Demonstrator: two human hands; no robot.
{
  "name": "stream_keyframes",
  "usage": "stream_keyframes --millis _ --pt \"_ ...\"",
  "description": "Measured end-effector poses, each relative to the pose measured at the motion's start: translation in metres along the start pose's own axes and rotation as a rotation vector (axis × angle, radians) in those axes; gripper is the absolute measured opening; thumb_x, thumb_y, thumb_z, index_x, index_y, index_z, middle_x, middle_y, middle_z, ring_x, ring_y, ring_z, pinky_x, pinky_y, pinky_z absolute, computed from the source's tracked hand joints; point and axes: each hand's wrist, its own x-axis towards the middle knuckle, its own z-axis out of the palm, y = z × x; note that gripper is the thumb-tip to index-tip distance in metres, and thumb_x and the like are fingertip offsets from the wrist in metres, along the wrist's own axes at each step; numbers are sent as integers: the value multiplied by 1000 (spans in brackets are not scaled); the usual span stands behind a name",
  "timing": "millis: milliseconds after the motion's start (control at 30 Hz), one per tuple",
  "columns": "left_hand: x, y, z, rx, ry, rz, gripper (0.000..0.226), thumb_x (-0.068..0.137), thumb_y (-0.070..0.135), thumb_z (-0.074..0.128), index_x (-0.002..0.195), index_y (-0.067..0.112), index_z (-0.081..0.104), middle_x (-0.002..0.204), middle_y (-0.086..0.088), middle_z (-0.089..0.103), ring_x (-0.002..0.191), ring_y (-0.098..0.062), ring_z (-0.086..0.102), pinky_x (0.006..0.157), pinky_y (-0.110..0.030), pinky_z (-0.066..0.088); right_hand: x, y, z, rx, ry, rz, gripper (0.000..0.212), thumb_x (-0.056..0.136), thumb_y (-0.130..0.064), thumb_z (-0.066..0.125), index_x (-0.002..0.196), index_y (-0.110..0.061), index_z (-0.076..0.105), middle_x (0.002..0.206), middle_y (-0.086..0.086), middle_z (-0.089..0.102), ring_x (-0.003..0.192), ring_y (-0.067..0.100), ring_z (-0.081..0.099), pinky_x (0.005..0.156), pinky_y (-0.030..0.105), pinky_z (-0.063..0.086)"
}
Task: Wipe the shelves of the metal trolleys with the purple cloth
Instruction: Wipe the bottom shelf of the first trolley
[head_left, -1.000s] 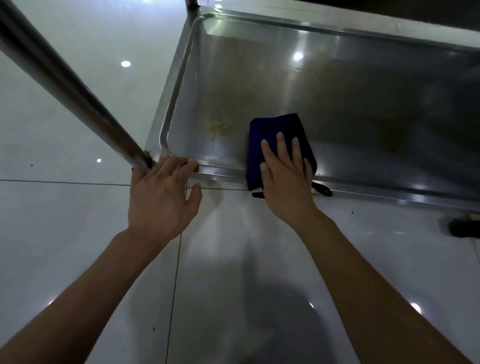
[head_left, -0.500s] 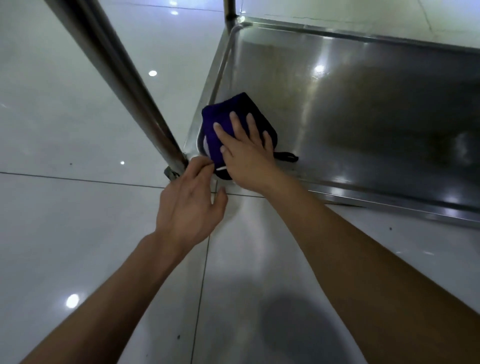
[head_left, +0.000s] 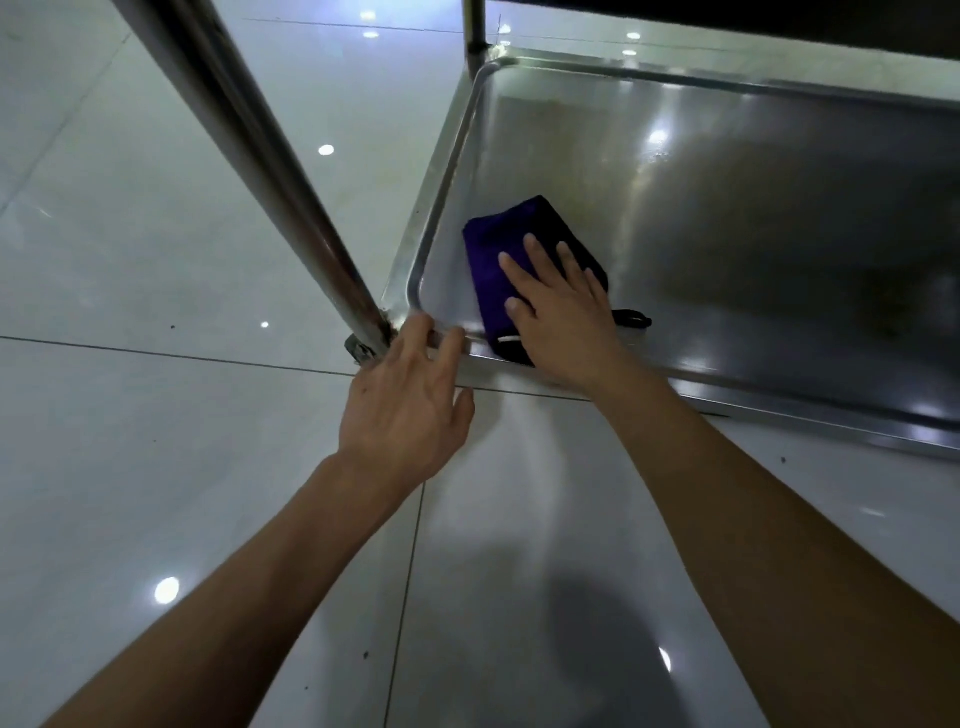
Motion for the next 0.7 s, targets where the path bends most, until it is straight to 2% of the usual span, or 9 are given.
stream_keyframes --millis 67,133,233,333,433,567,700 --pt "6 12 -6 56 -25 -1 46 92 49 52 129 22 48 130 -8 47 110 -26 58 86 -42 49 -13 24 -9 -10 12 46 54 108 -38 27 159 -38 11 169 -9 -4 155 23 -6 124 45 0" --pt "19 36 -13 50 -30 32 44 93 50 48 129 25 52 127 -6 51 113 -27 56 91 -45 44 -27 48 -18 -23 16 75 54 108 -38 28 159 -37 12 169 -8 -2 155 24 -4 123 46 2" --pt "44 81 -19 31 -38 162 36 94 45 44 120 23 58 118 -1 58 103 -25 58 86 -43 40 -48 78 -31 -12 20 101 53 109 -36 31 159 -35 16 169 -6 2 155 26 0 123 48 6" --pt "58 115 -14 -22 -114 232 36 95 43 41 117 23 59 123 2 57 112 -22 54 91 -44 43 -71 106 -41 -11 27 149 52 109 -36 31 159 -35 16 169 -6 1 155 25 0 123 47 6" --pt "62 134 -4 -30 -217 225 39 98 46 38 114 22 64 129 1 52 120 -23 49 92 -45 46 -95 138 -49 12 44 201 52 109 -37 28 159 -37 15 169 -8 0 155 24 -2 124 46 5" --pt "59 156 5 80 -173 206 44 96 49 36 114 28 70 123 -2 52 112 -26 53 85 -44 46 -130 192 -62 44 84 300 51 110 -37 27 159 -38 15 168 -9 1 155 22 -2 125 44 5" --pt "58 174 9 128 -132 196 42 94 50 42 109 24 72 112 -9 53 103 -31 57 81 -44 47 -162 239 -77 85 171 429 50 110 -36 29 159 -35 18 168 -7 5 155 21 0 125 44 6"
